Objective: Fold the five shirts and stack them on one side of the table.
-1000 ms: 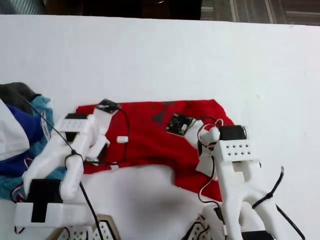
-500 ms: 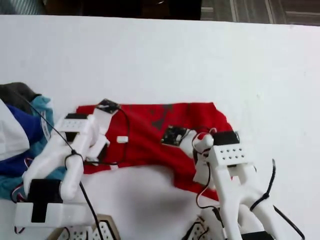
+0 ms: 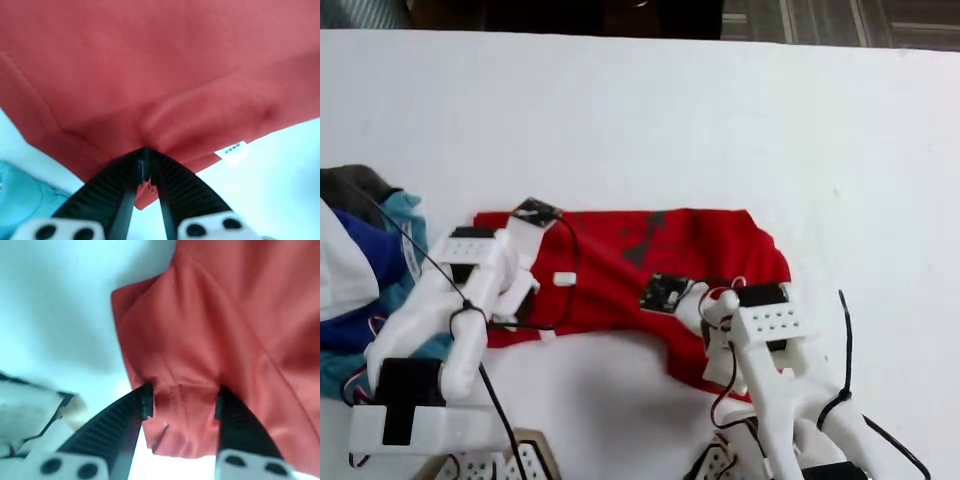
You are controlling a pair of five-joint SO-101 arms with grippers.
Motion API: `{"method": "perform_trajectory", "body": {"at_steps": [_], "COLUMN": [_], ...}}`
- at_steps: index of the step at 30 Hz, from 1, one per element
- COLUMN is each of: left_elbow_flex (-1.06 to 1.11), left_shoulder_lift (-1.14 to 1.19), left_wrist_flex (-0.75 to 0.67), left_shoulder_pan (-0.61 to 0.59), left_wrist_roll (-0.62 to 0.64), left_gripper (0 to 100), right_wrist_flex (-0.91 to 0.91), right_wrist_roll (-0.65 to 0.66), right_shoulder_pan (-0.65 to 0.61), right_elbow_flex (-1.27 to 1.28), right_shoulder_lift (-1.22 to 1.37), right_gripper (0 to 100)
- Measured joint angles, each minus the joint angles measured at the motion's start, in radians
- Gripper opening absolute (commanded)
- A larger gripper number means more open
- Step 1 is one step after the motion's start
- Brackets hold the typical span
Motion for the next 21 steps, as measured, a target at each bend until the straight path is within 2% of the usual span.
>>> {"method": "perform_trajectory", "body": {"at_steps": [6,9,14,18,21], "left_elbow_flex": [0.000,0.000,0.000,0.000,0.000], "left_shoulder_lift": [0.000,0.000,0.000,0.000,0.000], "left_wrist_flex": [0.000,0.000,0.000,0.000,0.000], "left_shoulder_pan": [0.000,0.000,0.000,0.000,0.000], "left_wrist_roll": [0.000,0.000,0.000,0.000,0.000], "left_gripper": [3,3,3,3,3], "right_wrist_flex": [0.133,0.147,0.147,0.124,0.118], "right_wrist_roll": [0.000,0.000,0.000,0.000,0.000], "right_shoulder_pan": [-0.003,-0.015,-0.123,-0.155,-0.167], "right_elbow_flex": [-0.098,-0.101,-0.055,-0.049,-0.043], "right_shoulder_lift": [0.000,0.000,0.000,0.000,0.000], "right_gripper": [21.5,21.6,21.6,21.7,26.0]}}
